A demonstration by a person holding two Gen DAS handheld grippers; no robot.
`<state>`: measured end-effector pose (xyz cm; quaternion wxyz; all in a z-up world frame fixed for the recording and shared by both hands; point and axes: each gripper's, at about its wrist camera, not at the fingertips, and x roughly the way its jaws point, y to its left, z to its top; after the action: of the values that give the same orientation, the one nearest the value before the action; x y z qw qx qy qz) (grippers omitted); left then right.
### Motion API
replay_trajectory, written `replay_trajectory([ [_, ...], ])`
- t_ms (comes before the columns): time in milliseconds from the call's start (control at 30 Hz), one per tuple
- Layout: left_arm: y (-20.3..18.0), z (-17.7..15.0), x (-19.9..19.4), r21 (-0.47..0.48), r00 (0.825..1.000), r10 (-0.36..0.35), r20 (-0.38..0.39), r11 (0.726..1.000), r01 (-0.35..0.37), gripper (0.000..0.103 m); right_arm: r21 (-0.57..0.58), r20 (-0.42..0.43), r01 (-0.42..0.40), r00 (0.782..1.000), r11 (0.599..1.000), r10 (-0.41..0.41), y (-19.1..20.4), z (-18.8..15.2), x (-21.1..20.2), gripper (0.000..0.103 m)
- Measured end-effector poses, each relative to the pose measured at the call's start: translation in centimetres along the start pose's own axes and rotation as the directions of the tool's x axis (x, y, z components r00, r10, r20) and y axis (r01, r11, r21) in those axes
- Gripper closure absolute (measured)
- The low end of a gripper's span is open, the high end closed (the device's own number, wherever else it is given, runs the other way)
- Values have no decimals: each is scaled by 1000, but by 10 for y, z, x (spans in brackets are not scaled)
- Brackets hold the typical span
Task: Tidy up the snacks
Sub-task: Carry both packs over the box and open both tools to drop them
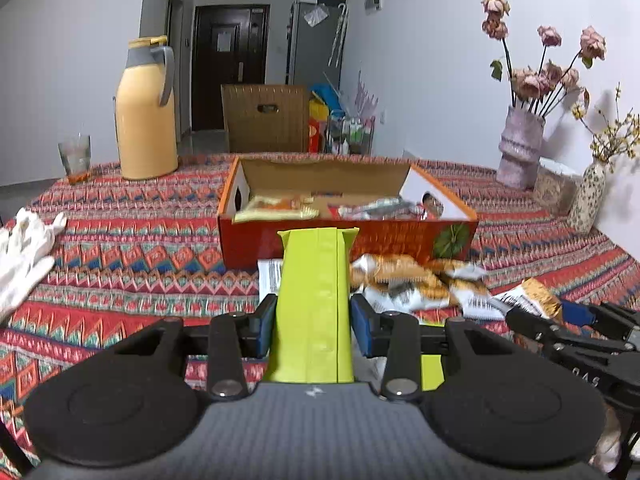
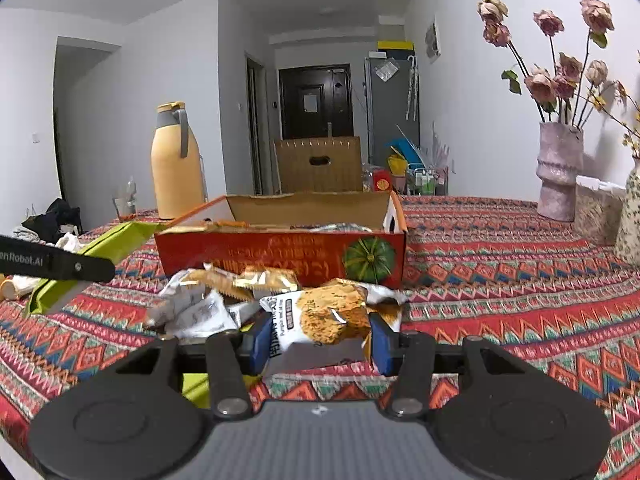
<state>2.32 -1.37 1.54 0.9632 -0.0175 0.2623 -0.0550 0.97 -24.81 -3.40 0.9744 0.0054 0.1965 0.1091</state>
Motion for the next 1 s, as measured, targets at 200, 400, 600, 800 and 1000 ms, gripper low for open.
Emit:
replay_trajectory([
  [200,-1,22,13,-3,1000,18,18,1000,-18,63,-2,24,-5,1000,1000,5,0,19,15,54],
  [400,3,48,33,-13,999,43,28,999,-43,63,-3,49,5,999,1000,-4,-2,40,34,54],
  [600,10,73,57,-41,997,67,25,997,-66,63,-11,64,8,998,1000,-7,-7,63,61,54],
  [800,11,99,83,-52,997,70,19,996,-69,63,-21,74,9,997,1000,-8,-8,91,91,55],
  [1000,4,123,110,-61,997,71,17,996,-70,63,-21,65,20,998,1000,-19,-9,115,126,54],
])
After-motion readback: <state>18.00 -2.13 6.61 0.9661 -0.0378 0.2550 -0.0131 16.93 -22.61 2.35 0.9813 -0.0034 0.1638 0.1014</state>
